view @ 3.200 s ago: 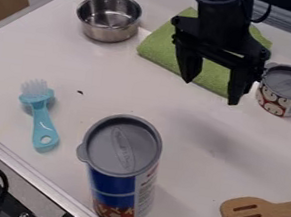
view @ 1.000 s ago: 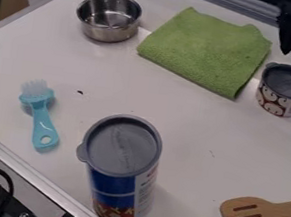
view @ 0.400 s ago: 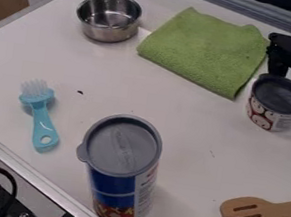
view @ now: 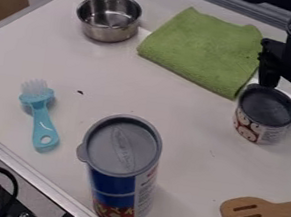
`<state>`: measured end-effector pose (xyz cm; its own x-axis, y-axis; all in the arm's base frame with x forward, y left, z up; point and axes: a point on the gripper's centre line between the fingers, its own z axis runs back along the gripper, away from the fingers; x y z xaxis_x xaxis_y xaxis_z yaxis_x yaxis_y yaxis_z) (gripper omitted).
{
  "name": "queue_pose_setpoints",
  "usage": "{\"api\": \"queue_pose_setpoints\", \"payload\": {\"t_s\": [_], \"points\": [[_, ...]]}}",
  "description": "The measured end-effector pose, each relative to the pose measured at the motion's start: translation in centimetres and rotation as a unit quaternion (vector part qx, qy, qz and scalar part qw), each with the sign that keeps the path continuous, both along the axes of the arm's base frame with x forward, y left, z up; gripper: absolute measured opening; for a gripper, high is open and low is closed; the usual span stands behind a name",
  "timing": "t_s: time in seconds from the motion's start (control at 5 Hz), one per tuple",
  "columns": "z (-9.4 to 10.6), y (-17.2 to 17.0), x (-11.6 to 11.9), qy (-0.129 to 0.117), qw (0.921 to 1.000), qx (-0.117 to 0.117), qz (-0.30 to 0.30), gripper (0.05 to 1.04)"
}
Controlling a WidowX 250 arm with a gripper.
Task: Move the tiny can next to the larger can at the bottom of the table
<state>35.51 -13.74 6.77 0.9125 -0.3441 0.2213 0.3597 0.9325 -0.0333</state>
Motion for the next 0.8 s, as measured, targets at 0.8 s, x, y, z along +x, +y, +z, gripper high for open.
{"api": "queue_pose_setpoints", "payload": {"t_s": [0.8], "points": [[1.5, 2.7, -7.7, 0.017, 0.9996, 0.004, -0.021, 0.999]]}}
